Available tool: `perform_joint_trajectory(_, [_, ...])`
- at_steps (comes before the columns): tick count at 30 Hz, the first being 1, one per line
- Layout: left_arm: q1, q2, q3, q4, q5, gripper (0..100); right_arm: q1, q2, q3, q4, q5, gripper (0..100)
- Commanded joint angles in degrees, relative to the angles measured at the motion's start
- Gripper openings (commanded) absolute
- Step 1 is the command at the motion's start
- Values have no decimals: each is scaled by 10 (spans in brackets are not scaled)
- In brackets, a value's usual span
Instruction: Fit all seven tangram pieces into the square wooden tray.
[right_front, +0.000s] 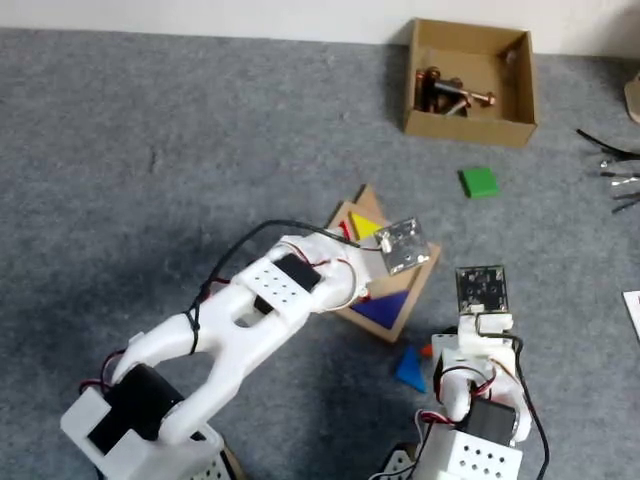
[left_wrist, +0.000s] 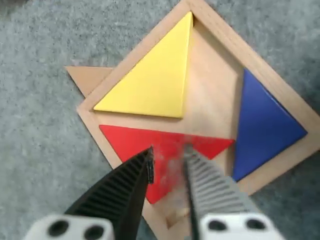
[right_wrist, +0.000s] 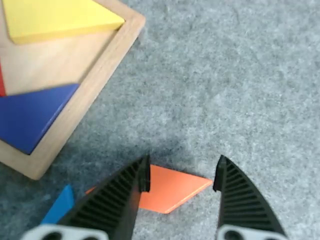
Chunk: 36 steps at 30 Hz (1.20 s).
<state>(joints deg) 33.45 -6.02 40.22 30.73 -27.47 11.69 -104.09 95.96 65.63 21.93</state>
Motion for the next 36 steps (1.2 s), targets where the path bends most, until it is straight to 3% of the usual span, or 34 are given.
perform_joint_trajectory(1, [-5, -6, -4, -5, -2, 173, -9, -11, 59, -15, 7, 203])
perform_joint_trajectory(12, [-73, -4, -3, -5, -2, 176, -9, -11, 59, -15, 7, 203])
perform_joint_trajectory(36, [-66, -4, 51, -8, -2, 175, -9, -11, 59, -15, 7, 203])
